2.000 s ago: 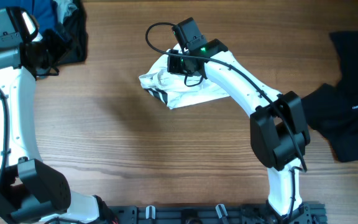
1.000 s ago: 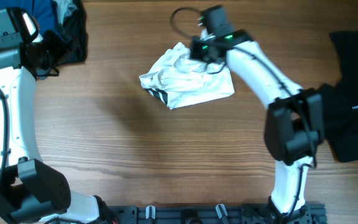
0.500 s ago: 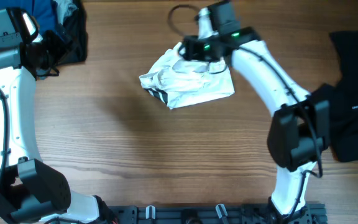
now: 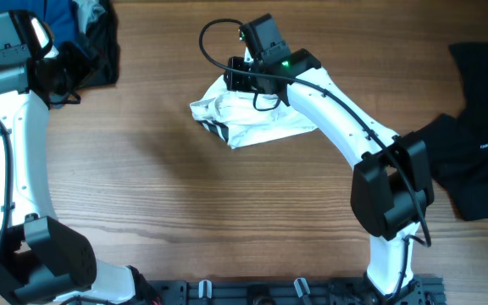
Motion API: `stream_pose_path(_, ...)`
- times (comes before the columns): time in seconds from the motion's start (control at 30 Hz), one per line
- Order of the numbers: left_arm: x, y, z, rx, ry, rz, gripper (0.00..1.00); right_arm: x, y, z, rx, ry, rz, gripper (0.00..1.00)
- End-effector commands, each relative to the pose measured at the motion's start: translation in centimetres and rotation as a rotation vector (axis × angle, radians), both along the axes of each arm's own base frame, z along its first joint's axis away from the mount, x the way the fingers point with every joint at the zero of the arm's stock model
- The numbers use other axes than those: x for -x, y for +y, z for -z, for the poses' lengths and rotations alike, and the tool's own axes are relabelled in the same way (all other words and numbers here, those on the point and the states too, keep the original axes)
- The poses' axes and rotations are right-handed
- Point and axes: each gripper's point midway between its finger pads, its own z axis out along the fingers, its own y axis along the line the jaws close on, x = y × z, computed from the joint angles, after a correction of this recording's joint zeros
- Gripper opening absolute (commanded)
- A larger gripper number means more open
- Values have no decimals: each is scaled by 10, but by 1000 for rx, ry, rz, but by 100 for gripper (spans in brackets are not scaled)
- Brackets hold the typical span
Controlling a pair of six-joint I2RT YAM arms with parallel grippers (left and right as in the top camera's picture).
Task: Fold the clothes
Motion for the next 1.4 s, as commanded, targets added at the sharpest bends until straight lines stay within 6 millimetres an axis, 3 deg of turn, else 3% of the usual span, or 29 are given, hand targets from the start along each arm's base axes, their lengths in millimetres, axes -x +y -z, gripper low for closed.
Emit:
stream_pose_path(0.0, -1, 2, 7, -23, 17, 16, 100, -1, -10, 19, 66, 26, 55, 46)
stream_pose_path(0.17, -1, 2, 7, -25, 17, 18, 100, 0, -15, 26, 87, 41, 88, 43)
stream_pose_path(0.37, -1, 2, 7, -26, 17, 18, 100, -2, -14, 48, 96, 73, 105, 41)
stream_pose_path(0.47, 0, 2, 7, -28, 18, 16, 100, -8, -10, 46, 76, 48, 103, 39)
stream_pose_path(0.57, 0, 3, 7, -34, 18, 18, 100, -14, -5, 42, 50, 25, 102, 33)
stream_pose_path(0.8, 0, 3, 7, -47, 17, 34, 100, -15, -5, 42, 46, 25, 103, 4)
stream_pose_path(0.97, 0, 3, 7, -47, 17, 35, 100, -17, -14, 42, 52, 35, 118, 4)
stream_pose_path(1.07, 0, 3, 7, -47, 17, 35, 100, -22, -34, 32, 63, 41, 131, 4)
stream_pose_path(1.27, 0, 7, 8, -68, 23, 20, 100, -30, -111, -13, 57, 96, 129, 4)
stream_pose_path(1.37, 0, 7, 8, -68, 23, 19, 100, -38, -144, -25, 11, 97, 112, 4)
